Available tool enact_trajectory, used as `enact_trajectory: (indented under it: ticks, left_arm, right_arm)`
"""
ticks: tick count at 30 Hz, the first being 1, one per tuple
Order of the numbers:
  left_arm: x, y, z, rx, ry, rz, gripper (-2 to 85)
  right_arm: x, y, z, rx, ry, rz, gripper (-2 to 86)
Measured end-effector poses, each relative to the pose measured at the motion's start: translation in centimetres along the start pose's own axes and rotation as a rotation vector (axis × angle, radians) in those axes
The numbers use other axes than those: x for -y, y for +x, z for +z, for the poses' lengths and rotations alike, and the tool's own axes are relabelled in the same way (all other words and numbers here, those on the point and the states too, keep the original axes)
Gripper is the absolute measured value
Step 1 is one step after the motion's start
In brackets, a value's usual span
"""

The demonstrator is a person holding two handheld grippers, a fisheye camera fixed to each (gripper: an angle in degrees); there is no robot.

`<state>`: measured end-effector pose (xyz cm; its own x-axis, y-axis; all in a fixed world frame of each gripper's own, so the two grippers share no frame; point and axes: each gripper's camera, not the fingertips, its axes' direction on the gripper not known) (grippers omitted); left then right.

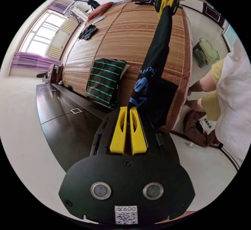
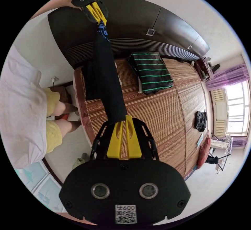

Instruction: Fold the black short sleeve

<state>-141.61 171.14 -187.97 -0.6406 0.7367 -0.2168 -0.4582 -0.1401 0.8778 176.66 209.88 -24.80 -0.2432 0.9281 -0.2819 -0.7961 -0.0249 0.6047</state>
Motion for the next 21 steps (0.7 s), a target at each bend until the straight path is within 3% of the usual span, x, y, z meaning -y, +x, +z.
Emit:
enact_trajectory:
  ticks: [7, 10, 12, 17, 19, 21]
  left_arm:
    - [1.1, -2.2, -1.3, 0.073, -0.022, -0.155, 2.4]
    - [1.0, 1.6, 0.5, 0.148, -0.075, -0.116, 2.3]
    - [0.7, 5.4, 3.9, 0.111, -0.120, -0.210, 2.2]
    - [1.8, 18.4, 16.2, -0.009, -0.286, -0.229, 2.0]
    - [2.3, 21.6, 19.2, -0.038, -0.347, -0.227, 1.9]
    - [2.2, 23.3, 20.3, 0.044, -0.360, -0.219, 1.7]
  right_arm:
    - [4.7, -2.0, 10.2, -0.242, 0.067, -0.043, -0.9]
    - [5.1, -7.3, 17.6, -0.363, 0.096, -0.109, -0.9]
    - [4.7, -11.3, 23.6, -0.390, 0.095, -0.137, -0.9]
    - [3.2, -20.5, 40.3, -0.276, -0.020, -0.095, -0.9]
    - [3.6, -21.3, 42.3, -0.268, -0.038, -0.079, -0.9]
    - [4.0, -20.7, 43.3, -0.276, -0.050, -0.041, -0.9]
